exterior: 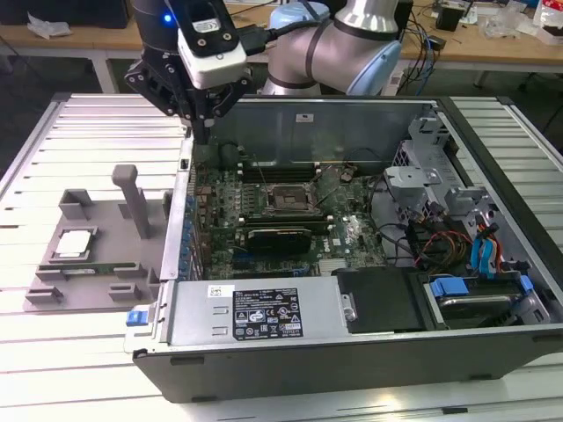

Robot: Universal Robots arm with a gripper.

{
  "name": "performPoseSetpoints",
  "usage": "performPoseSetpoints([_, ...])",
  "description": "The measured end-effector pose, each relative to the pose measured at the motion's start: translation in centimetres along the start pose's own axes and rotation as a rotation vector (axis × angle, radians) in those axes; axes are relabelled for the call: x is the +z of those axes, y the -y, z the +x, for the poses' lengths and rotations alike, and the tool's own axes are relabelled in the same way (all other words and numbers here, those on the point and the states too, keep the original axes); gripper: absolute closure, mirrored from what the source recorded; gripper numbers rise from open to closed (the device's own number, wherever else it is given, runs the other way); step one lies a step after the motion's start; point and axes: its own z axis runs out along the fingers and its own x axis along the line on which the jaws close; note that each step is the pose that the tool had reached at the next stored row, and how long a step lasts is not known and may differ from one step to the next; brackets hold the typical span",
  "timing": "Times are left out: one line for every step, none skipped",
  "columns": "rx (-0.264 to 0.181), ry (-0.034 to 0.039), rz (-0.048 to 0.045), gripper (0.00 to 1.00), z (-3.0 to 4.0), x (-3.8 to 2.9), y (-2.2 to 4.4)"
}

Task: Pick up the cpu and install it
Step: 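Reach for the cpu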

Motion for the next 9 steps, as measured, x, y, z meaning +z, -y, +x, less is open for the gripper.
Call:
performPoseSetpoints([0.0,0.0,-0.0001,0.89,0.37,-0.01,0.03])
performPoseSetpoints([0.0,0.0,-0.0001,0.89,0.62,-0.01,0.05])
performPoseSetpoints([0.0,0.0001,-0.0001,0.89,0.92,-0.02,0.07])
performPoseSetpoints([0.0,0.0,-0.0001,0.89,1.29,-0.03,0.1])
performPoseSetpoints([0.0,0.0,-0.0001,0.89,1.64,-0.04,0.12])
performPoseSetpoints([0.0,0.0001,-0.0001,0.89,1.83,-0.04,0.14])
performPoseSetpoints([0.0,0.0,-0.0001,0.89,2.15,-0.06,0.16])
performPoseSetpoints([0.0,0.0,-0.0001,0.89,2.5,-0.06,0.19])
performPoseSetpoints([0.0,0.0,-0.0001,0.89,2.76,-0.07,0.21])
